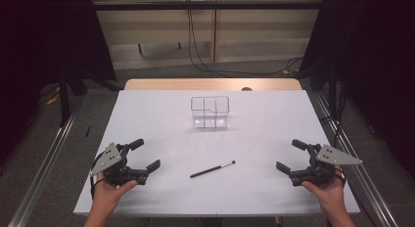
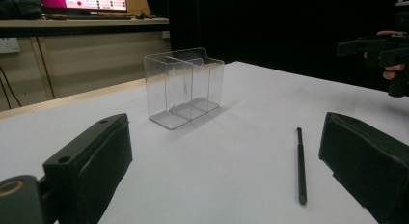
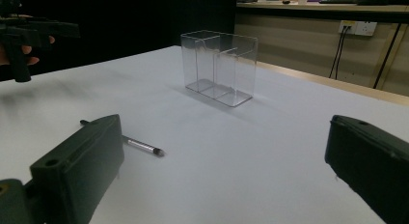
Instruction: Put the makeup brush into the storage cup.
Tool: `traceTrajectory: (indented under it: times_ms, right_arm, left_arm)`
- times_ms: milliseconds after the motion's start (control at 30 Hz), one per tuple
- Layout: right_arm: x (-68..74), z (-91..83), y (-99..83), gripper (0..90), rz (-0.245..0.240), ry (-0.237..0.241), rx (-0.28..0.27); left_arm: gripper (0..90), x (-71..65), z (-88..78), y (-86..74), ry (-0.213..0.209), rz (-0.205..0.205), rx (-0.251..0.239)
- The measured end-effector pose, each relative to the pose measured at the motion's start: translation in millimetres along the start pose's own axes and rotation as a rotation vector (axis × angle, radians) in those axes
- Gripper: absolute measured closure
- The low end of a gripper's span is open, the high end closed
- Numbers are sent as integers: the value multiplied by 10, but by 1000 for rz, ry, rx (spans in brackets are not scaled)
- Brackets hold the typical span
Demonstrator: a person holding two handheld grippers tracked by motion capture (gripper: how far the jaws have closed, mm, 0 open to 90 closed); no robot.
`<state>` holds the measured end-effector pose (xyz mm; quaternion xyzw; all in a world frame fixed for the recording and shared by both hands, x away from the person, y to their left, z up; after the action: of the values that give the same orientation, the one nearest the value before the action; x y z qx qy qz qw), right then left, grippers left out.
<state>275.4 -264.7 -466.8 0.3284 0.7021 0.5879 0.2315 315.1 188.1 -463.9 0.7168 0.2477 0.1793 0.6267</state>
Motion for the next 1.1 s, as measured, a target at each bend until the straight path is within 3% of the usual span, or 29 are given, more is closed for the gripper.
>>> traceTrajectory:
  times_ms: [533, 1100]
  right_arm:
    - [3, 0, 0, 0, -5, 2, 2]
    - [16, 14, -2, 0, -11, 5, 4]
  left_arm:
    - [44, -42, 39, 7, -16, 2, -2]
    - [44, -136, 206, -1, -54, 23, 20]
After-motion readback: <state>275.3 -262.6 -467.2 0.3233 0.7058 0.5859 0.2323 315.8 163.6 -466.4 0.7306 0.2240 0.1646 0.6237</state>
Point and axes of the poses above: each handheld gripper's, and its own axes: z roughly forward along the jaws, y roughly out of its top, x roughly to its left, the point moved 7 cm from there along z, roughly forward along the jaws
